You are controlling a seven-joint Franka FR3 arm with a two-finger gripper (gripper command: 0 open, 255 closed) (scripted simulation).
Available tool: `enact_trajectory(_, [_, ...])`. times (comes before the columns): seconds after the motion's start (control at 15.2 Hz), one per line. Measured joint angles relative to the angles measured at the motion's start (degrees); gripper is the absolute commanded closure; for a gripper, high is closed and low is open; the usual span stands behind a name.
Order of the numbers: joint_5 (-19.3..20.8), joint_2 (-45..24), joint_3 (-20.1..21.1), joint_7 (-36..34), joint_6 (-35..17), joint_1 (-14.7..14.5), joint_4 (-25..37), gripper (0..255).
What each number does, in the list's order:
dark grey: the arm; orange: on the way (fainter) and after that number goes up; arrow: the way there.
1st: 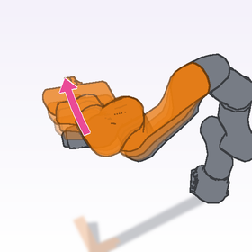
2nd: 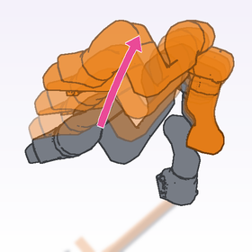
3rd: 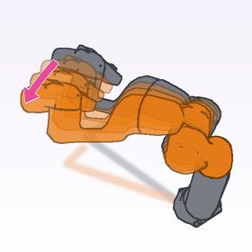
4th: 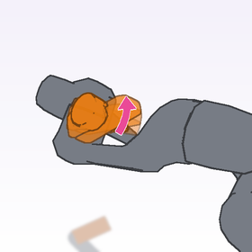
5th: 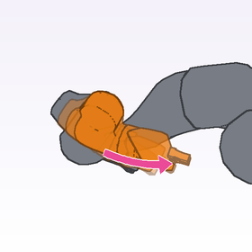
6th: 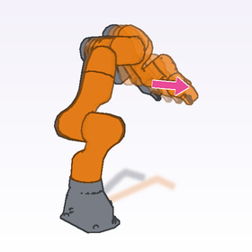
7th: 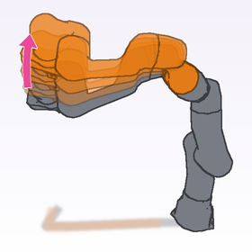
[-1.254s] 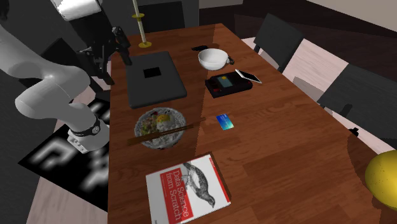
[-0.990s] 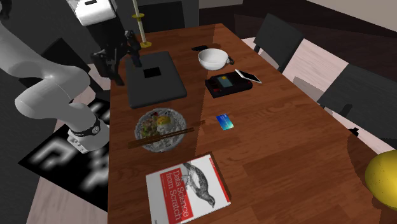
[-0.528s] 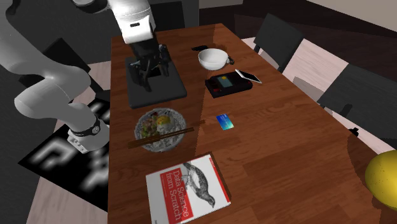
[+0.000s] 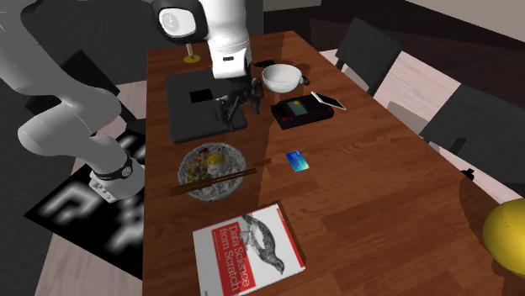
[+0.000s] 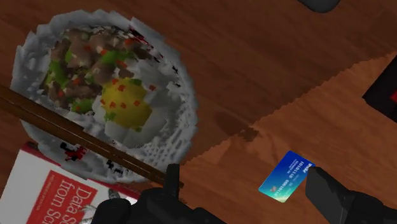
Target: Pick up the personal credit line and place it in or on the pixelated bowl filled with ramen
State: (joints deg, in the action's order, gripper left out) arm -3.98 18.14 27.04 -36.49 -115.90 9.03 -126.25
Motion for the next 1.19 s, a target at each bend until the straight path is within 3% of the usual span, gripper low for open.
enact_trajectory(0.33, [7.57,-12.59,5.06,-14.85,-3.6,2.38,6.59,0])
enact_trajectory(0.53, [13.51,-20.83,6.37,-24.06,-3.97,2.2,11.98,0])
enact_trajectory(0.79, [21.19,-32.17,5.43,-35.17,-3.0,-0.38,20.75,0])
enact_trajectory(1.06, [26.39,-42.54,2.6,-43.35,-0.75,-4.16,30.82,0])
enact_trajectory(1.19, [27.42,-44.97,1.7,-45.19,-0.62,-5.06,32.86,0])
